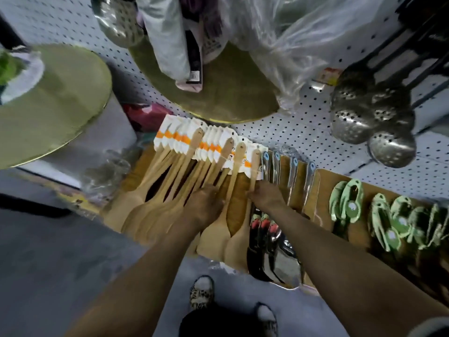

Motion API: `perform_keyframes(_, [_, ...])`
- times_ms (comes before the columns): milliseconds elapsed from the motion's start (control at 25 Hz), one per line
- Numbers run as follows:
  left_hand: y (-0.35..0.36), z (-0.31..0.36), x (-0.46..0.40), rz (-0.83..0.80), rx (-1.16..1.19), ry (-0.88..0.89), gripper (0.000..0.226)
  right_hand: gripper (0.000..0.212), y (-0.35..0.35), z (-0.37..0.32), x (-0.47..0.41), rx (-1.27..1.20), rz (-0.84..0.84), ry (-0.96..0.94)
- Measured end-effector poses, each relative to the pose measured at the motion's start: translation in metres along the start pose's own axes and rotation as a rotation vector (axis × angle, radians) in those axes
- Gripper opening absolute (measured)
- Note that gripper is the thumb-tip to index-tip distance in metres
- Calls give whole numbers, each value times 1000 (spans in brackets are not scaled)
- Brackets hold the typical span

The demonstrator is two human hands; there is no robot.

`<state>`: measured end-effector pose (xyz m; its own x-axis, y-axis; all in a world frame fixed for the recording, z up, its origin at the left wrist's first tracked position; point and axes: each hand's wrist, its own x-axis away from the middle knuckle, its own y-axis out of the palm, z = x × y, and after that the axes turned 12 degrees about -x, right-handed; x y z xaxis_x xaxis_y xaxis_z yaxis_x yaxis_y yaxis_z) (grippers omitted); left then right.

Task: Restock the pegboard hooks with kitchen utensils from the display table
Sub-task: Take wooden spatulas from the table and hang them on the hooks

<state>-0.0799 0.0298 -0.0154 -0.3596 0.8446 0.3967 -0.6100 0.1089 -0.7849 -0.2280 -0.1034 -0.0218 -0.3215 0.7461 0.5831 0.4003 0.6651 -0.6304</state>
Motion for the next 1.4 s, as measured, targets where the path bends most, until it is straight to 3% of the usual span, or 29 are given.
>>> perform_keyframes(200, [5, -22, -19, -60, 41, 12, 37, 29, 31, -10, -31, -39, 155, 239])
perform_keyframes(320, [6, -21, -26, -57, 33, 17, 36, 25, 30, -13, -43, -138, 109, 305])
perform_keyframes(520, [8, -10, -38, -75, 30, -16, 38, 14, 11, -16, -23, -775, 34, 385])
perform_keyframes(680, [16, 6, -49, -83, 27, -33, 37, 15, 7, -13, 24, -1137, 33, 405])
perform_keyframes(1080, [48, 29, -59, -84, -95, -223, 43, 22, 2, 27, 83, -1194, 124, 321])
perform_keyframes(1200, [51, 38, -49, -79, -60, -215, 33, 15, -5, 39, 96, -1225, 141, 278])
perform_keyframes(1400, [41, 61, -3, -131, 207, -288, 30, 25, -22, 65, 132, -1244, 169, 265])
